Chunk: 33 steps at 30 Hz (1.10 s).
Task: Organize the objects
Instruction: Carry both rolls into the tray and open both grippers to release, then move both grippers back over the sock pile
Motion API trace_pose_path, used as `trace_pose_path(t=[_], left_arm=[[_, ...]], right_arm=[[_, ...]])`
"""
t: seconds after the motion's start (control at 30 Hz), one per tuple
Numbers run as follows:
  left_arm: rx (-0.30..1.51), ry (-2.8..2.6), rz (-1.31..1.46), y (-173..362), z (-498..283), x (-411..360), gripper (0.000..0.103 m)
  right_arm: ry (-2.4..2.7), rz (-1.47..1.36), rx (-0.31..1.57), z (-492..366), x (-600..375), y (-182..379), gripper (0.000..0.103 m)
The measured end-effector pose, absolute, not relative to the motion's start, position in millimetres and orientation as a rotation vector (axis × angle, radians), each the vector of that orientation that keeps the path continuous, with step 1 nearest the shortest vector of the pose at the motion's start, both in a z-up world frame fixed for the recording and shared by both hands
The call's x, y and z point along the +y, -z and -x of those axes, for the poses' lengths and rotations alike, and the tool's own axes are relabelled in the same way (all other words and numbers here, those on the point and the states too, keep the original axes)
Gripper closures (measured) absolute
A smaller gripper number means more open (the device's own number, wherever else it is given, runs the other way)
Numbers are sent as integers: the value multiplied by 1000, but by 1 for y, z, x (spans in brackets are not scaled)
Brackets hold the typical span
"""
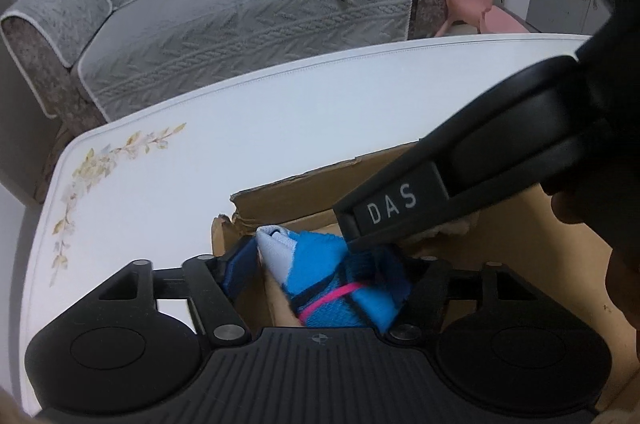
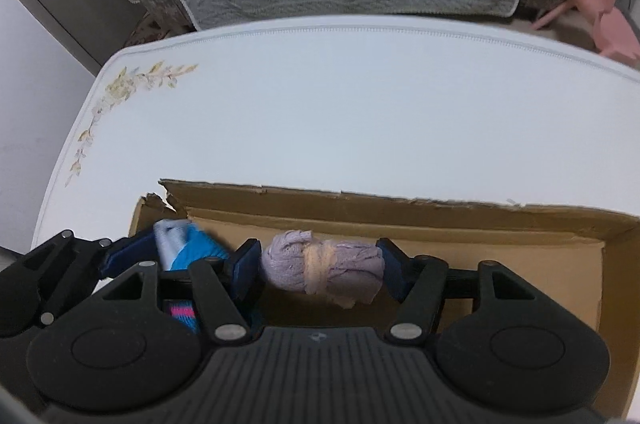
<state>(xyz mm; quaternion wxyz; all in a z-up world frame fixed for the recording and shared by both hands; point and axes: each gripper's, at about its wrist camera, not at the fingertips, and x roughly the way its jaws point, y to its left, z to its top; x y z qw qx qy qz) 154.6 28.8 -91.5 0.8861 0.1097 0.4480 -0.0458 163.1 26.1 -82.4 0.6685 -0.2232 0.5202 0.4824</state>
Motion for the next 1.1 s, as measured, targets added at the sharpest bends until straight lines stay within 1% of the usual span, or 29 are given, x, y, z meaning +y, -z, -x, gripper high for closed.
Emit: trace_pose_path(t=[0.07,0.23,0.43,0.57,0.6,0.63,0.73,0.83,0.97,1.1], left_arm=[[924,104,-234,90,-153,26,21],[916,107,-240,87,-150,24,18],[918,111,-222,76,-143,27,14],[951,90,-169,60,-137,35,5],[966,87,-152,56,-135,38,3],[983,88,-134,53,-134,41,2],[1068,98,-67,48,-130,47,2],[1115,87,-33,38,-124,51,2],[1122,92,-44,21,-106,49,2],[1115,102,-70,5,-86,44,1]], right_arm=[[-1085,497,1175,-165,24,82,42],[-1086,490,1175,-167,14,75,38],[-1105,481,1156,-165,-1,55,37],[-1131,504,1124,-162,-7,38,33],[-1150,526,1100,-160,-10,33,29],[-1166,551,1071,-158,-12,30,25],[-1224,616,1009,-157,-20,25,25],[-1261,702,967,-155,-29,23,25],[-1312,723,942,-147,-45,10,25],[-1350,755,884,-136,-68,-8,18]])
